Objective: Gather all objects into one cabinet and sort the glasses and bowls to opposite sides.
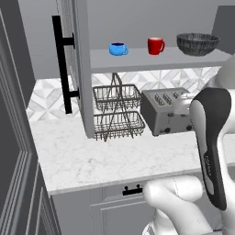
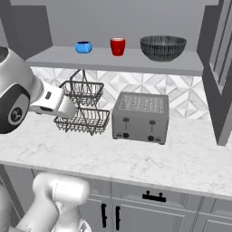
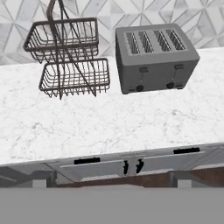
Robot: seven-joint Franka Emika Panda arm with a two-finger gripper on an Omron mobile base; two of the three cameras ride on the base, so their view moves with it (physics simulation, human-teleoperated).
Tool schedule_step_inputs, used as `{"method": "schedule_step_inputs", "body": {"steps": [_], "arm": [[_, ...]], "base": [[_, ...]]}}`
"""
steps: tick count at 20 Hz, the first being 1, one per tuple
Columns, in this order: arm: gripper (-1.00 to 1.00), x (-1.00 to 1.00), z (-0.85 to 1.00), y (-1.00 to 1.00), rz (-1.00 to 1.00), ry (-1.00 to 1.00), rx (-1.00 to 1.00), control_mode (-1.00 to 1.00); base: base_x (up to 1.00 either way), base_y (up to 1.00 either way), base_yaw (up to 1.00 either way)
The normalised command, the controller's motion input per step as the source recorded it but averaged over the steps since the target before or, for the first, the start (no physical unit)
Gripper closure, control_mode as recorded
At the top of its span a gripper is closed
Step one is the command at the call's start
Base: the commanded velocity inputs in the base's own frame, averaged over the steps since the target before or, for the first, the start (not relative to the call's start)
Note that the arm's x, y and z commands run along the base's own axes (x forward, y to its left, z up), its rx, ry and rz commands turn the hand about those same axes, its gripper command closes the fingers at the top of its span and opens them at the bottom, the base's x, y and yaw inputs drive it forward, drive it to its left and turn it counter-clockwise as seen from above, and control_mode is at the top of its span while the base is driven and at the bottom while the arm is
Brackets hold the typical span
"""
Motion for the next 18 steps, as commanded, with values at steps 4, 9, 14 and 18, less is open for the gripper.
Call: {"method": "schedule_step_inputs", "body": {"steps": [4,9,14,18], "arm": [[-1.00,0.00,0.00,0.00,0.00,0.00,0.00,1.00],[-1.00,0.00,0.00,0.00,0.00,0.00,0.00,1.00],[-1.00,0.00,0.00,0.00,0.00,0.00,0.00,1.00],[-1.00,0.00,0.00,0.00,0.00,0.00,0.00,1.00]], "base": [[-0.87,-0.49,-0.06],[-0.65,-0.48,-0.19],[-0.33,-0.37,-0.33],[-0.09,-0.24,-0.43]]}}
